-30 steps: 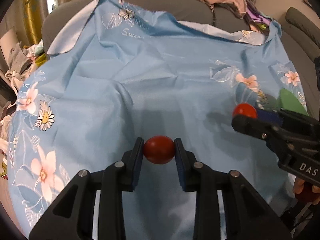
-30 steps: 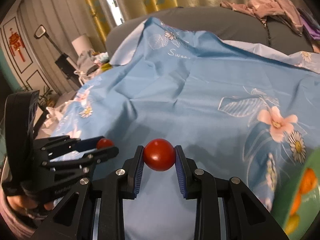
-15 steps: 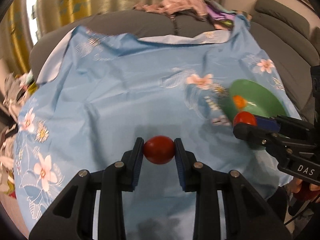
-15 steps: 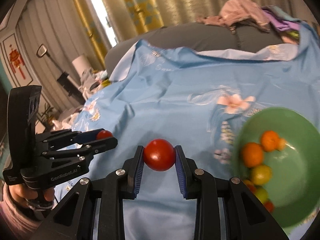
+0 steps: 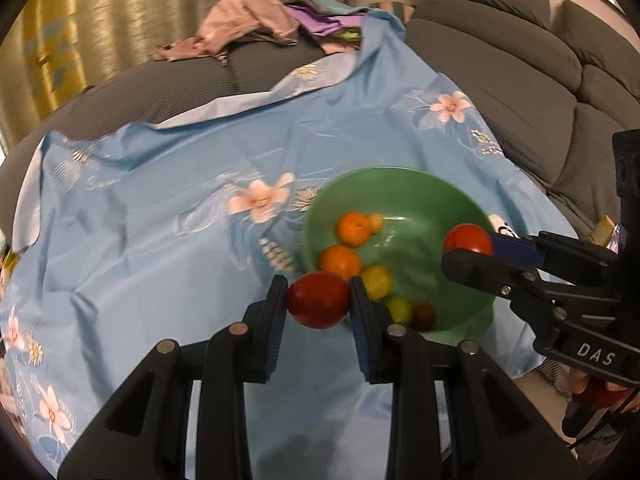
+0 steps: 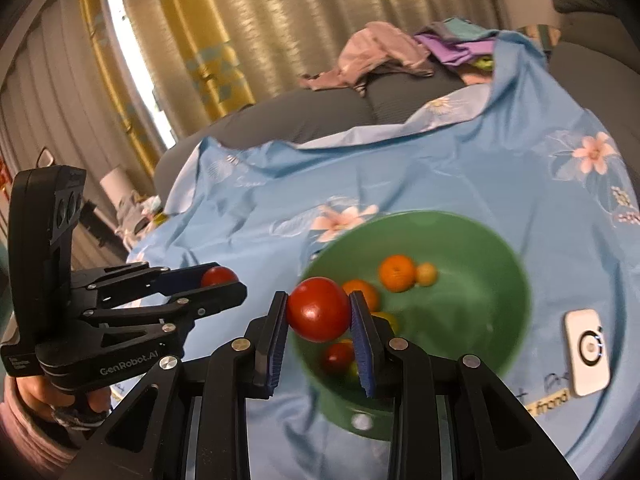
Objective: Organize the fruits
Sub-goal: 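Carry both tomatoes over the green bowl and lower them inside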
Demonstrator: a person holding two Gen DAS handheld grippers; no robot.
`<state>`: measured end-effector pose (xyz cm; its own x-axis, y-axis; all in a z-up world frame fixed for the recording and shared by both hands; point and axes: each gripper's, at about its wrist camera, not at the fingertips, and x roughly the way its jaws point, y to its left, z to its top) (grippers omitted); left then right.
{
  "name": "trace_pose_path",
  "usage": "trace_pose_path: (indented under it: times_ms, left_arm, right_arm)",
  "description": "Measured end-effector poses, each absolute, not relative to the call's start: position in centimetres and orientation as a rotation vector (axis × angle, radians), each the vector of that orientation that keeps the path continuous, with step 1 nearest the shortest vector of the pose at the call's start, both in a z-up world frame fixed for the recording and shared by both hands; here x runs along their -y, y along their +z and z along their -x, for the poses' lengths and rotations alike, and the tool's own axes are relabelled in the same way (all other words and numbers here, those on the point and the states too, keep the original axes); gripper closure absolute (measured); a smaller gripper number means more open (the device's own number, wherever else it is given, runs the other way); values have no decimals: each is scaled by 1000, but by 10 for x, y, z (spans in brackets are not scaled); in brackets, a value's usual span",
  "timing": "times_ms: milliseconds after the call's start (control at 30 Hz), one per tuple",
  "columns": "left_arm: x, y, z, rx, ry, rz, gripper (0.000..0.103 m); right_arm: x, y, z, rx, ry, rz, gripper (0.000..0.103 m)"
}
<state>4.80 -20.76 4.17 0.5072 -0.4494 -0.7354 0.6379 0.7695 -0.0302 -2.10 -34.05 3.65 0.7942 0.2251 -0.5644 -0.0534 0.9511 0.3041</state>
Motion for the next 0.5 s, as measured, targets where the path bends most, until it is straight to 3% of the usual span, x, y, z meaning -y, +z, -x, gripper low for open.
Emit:
trace_pose_path:
  times_ms: [500]
  left_arm:
    - [248,37,-40,-812,-714,-332,73]
  right_arm:
    - [371,34,38,-608,121,-326,71]
